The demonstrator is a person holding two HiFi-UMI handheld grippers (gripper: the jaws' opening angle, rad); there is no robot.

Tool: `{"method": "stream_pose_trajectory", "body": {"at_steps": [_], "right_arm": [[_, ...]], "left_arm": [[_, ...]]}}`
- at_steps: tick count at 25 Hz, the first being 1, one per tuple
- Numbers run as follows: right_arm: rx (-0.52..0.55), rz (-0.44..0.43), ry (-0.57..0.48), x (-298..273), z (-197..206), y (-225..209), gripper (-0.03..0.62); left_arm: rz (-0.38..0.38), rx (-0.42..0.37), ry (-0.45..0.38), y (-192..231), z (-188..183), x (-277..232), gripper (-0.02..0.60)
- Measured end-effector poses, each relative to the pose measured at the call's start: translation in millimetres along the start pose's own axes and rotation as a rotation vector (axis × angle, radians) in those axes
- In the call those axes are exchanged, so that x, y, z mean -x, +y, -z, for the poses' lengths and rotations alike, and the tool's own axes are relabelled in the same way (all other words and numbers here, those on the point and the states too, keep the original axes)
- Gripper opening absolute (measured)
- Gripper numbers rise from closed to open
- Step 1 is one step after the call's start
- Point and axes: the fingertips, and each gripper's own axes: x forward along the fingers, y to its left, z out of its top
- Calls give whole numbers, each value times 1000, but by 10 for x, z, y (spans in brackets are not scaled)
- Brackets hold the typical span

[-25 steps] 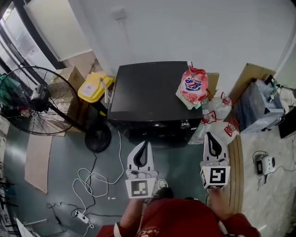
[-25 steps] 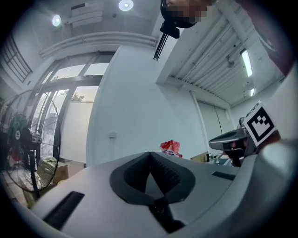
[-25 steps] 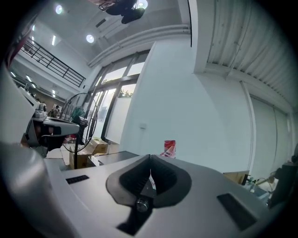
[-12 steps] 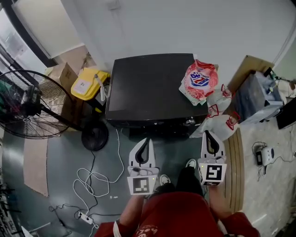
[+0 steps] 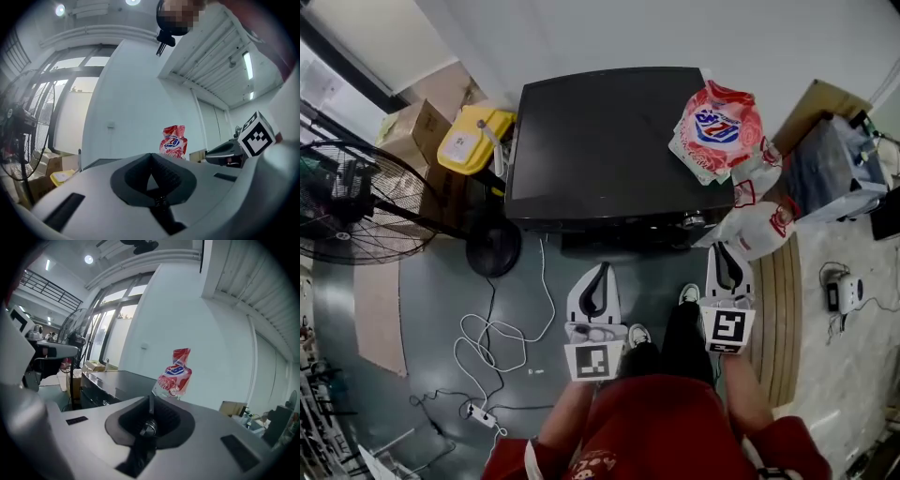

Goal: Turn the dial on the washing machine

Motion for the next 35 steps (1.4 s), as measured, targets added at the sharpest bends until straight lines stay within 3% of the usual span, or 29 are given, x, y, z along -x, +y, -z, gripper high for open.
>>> {"method": "stream_pose_trajectory", "body": {"at_steps": [10, 19, 22, 27, 35], "right_arm": [[17, -34, 92, -386, 645, 76, 88], [47, -63, 147, -755, 1105, 224, 215], [69, -39, 170, -876, 1246, 245, 222], [123, -13, 208, -1045, 1419, 272, 295], [166, 44, 236, -1256, 1593, 250, 308]], "left_arm": [[-28, 5, 83, -95, 567, -55, 9], [-45, 34, 130, -157, 997, -72, 9], [-40, 23, 160, -155, 1210, -54, 9], [-71, 38, 171, -94, 1498, -94, 9], [-82, 82, 212, -110, 1822, -64, 9]]}}
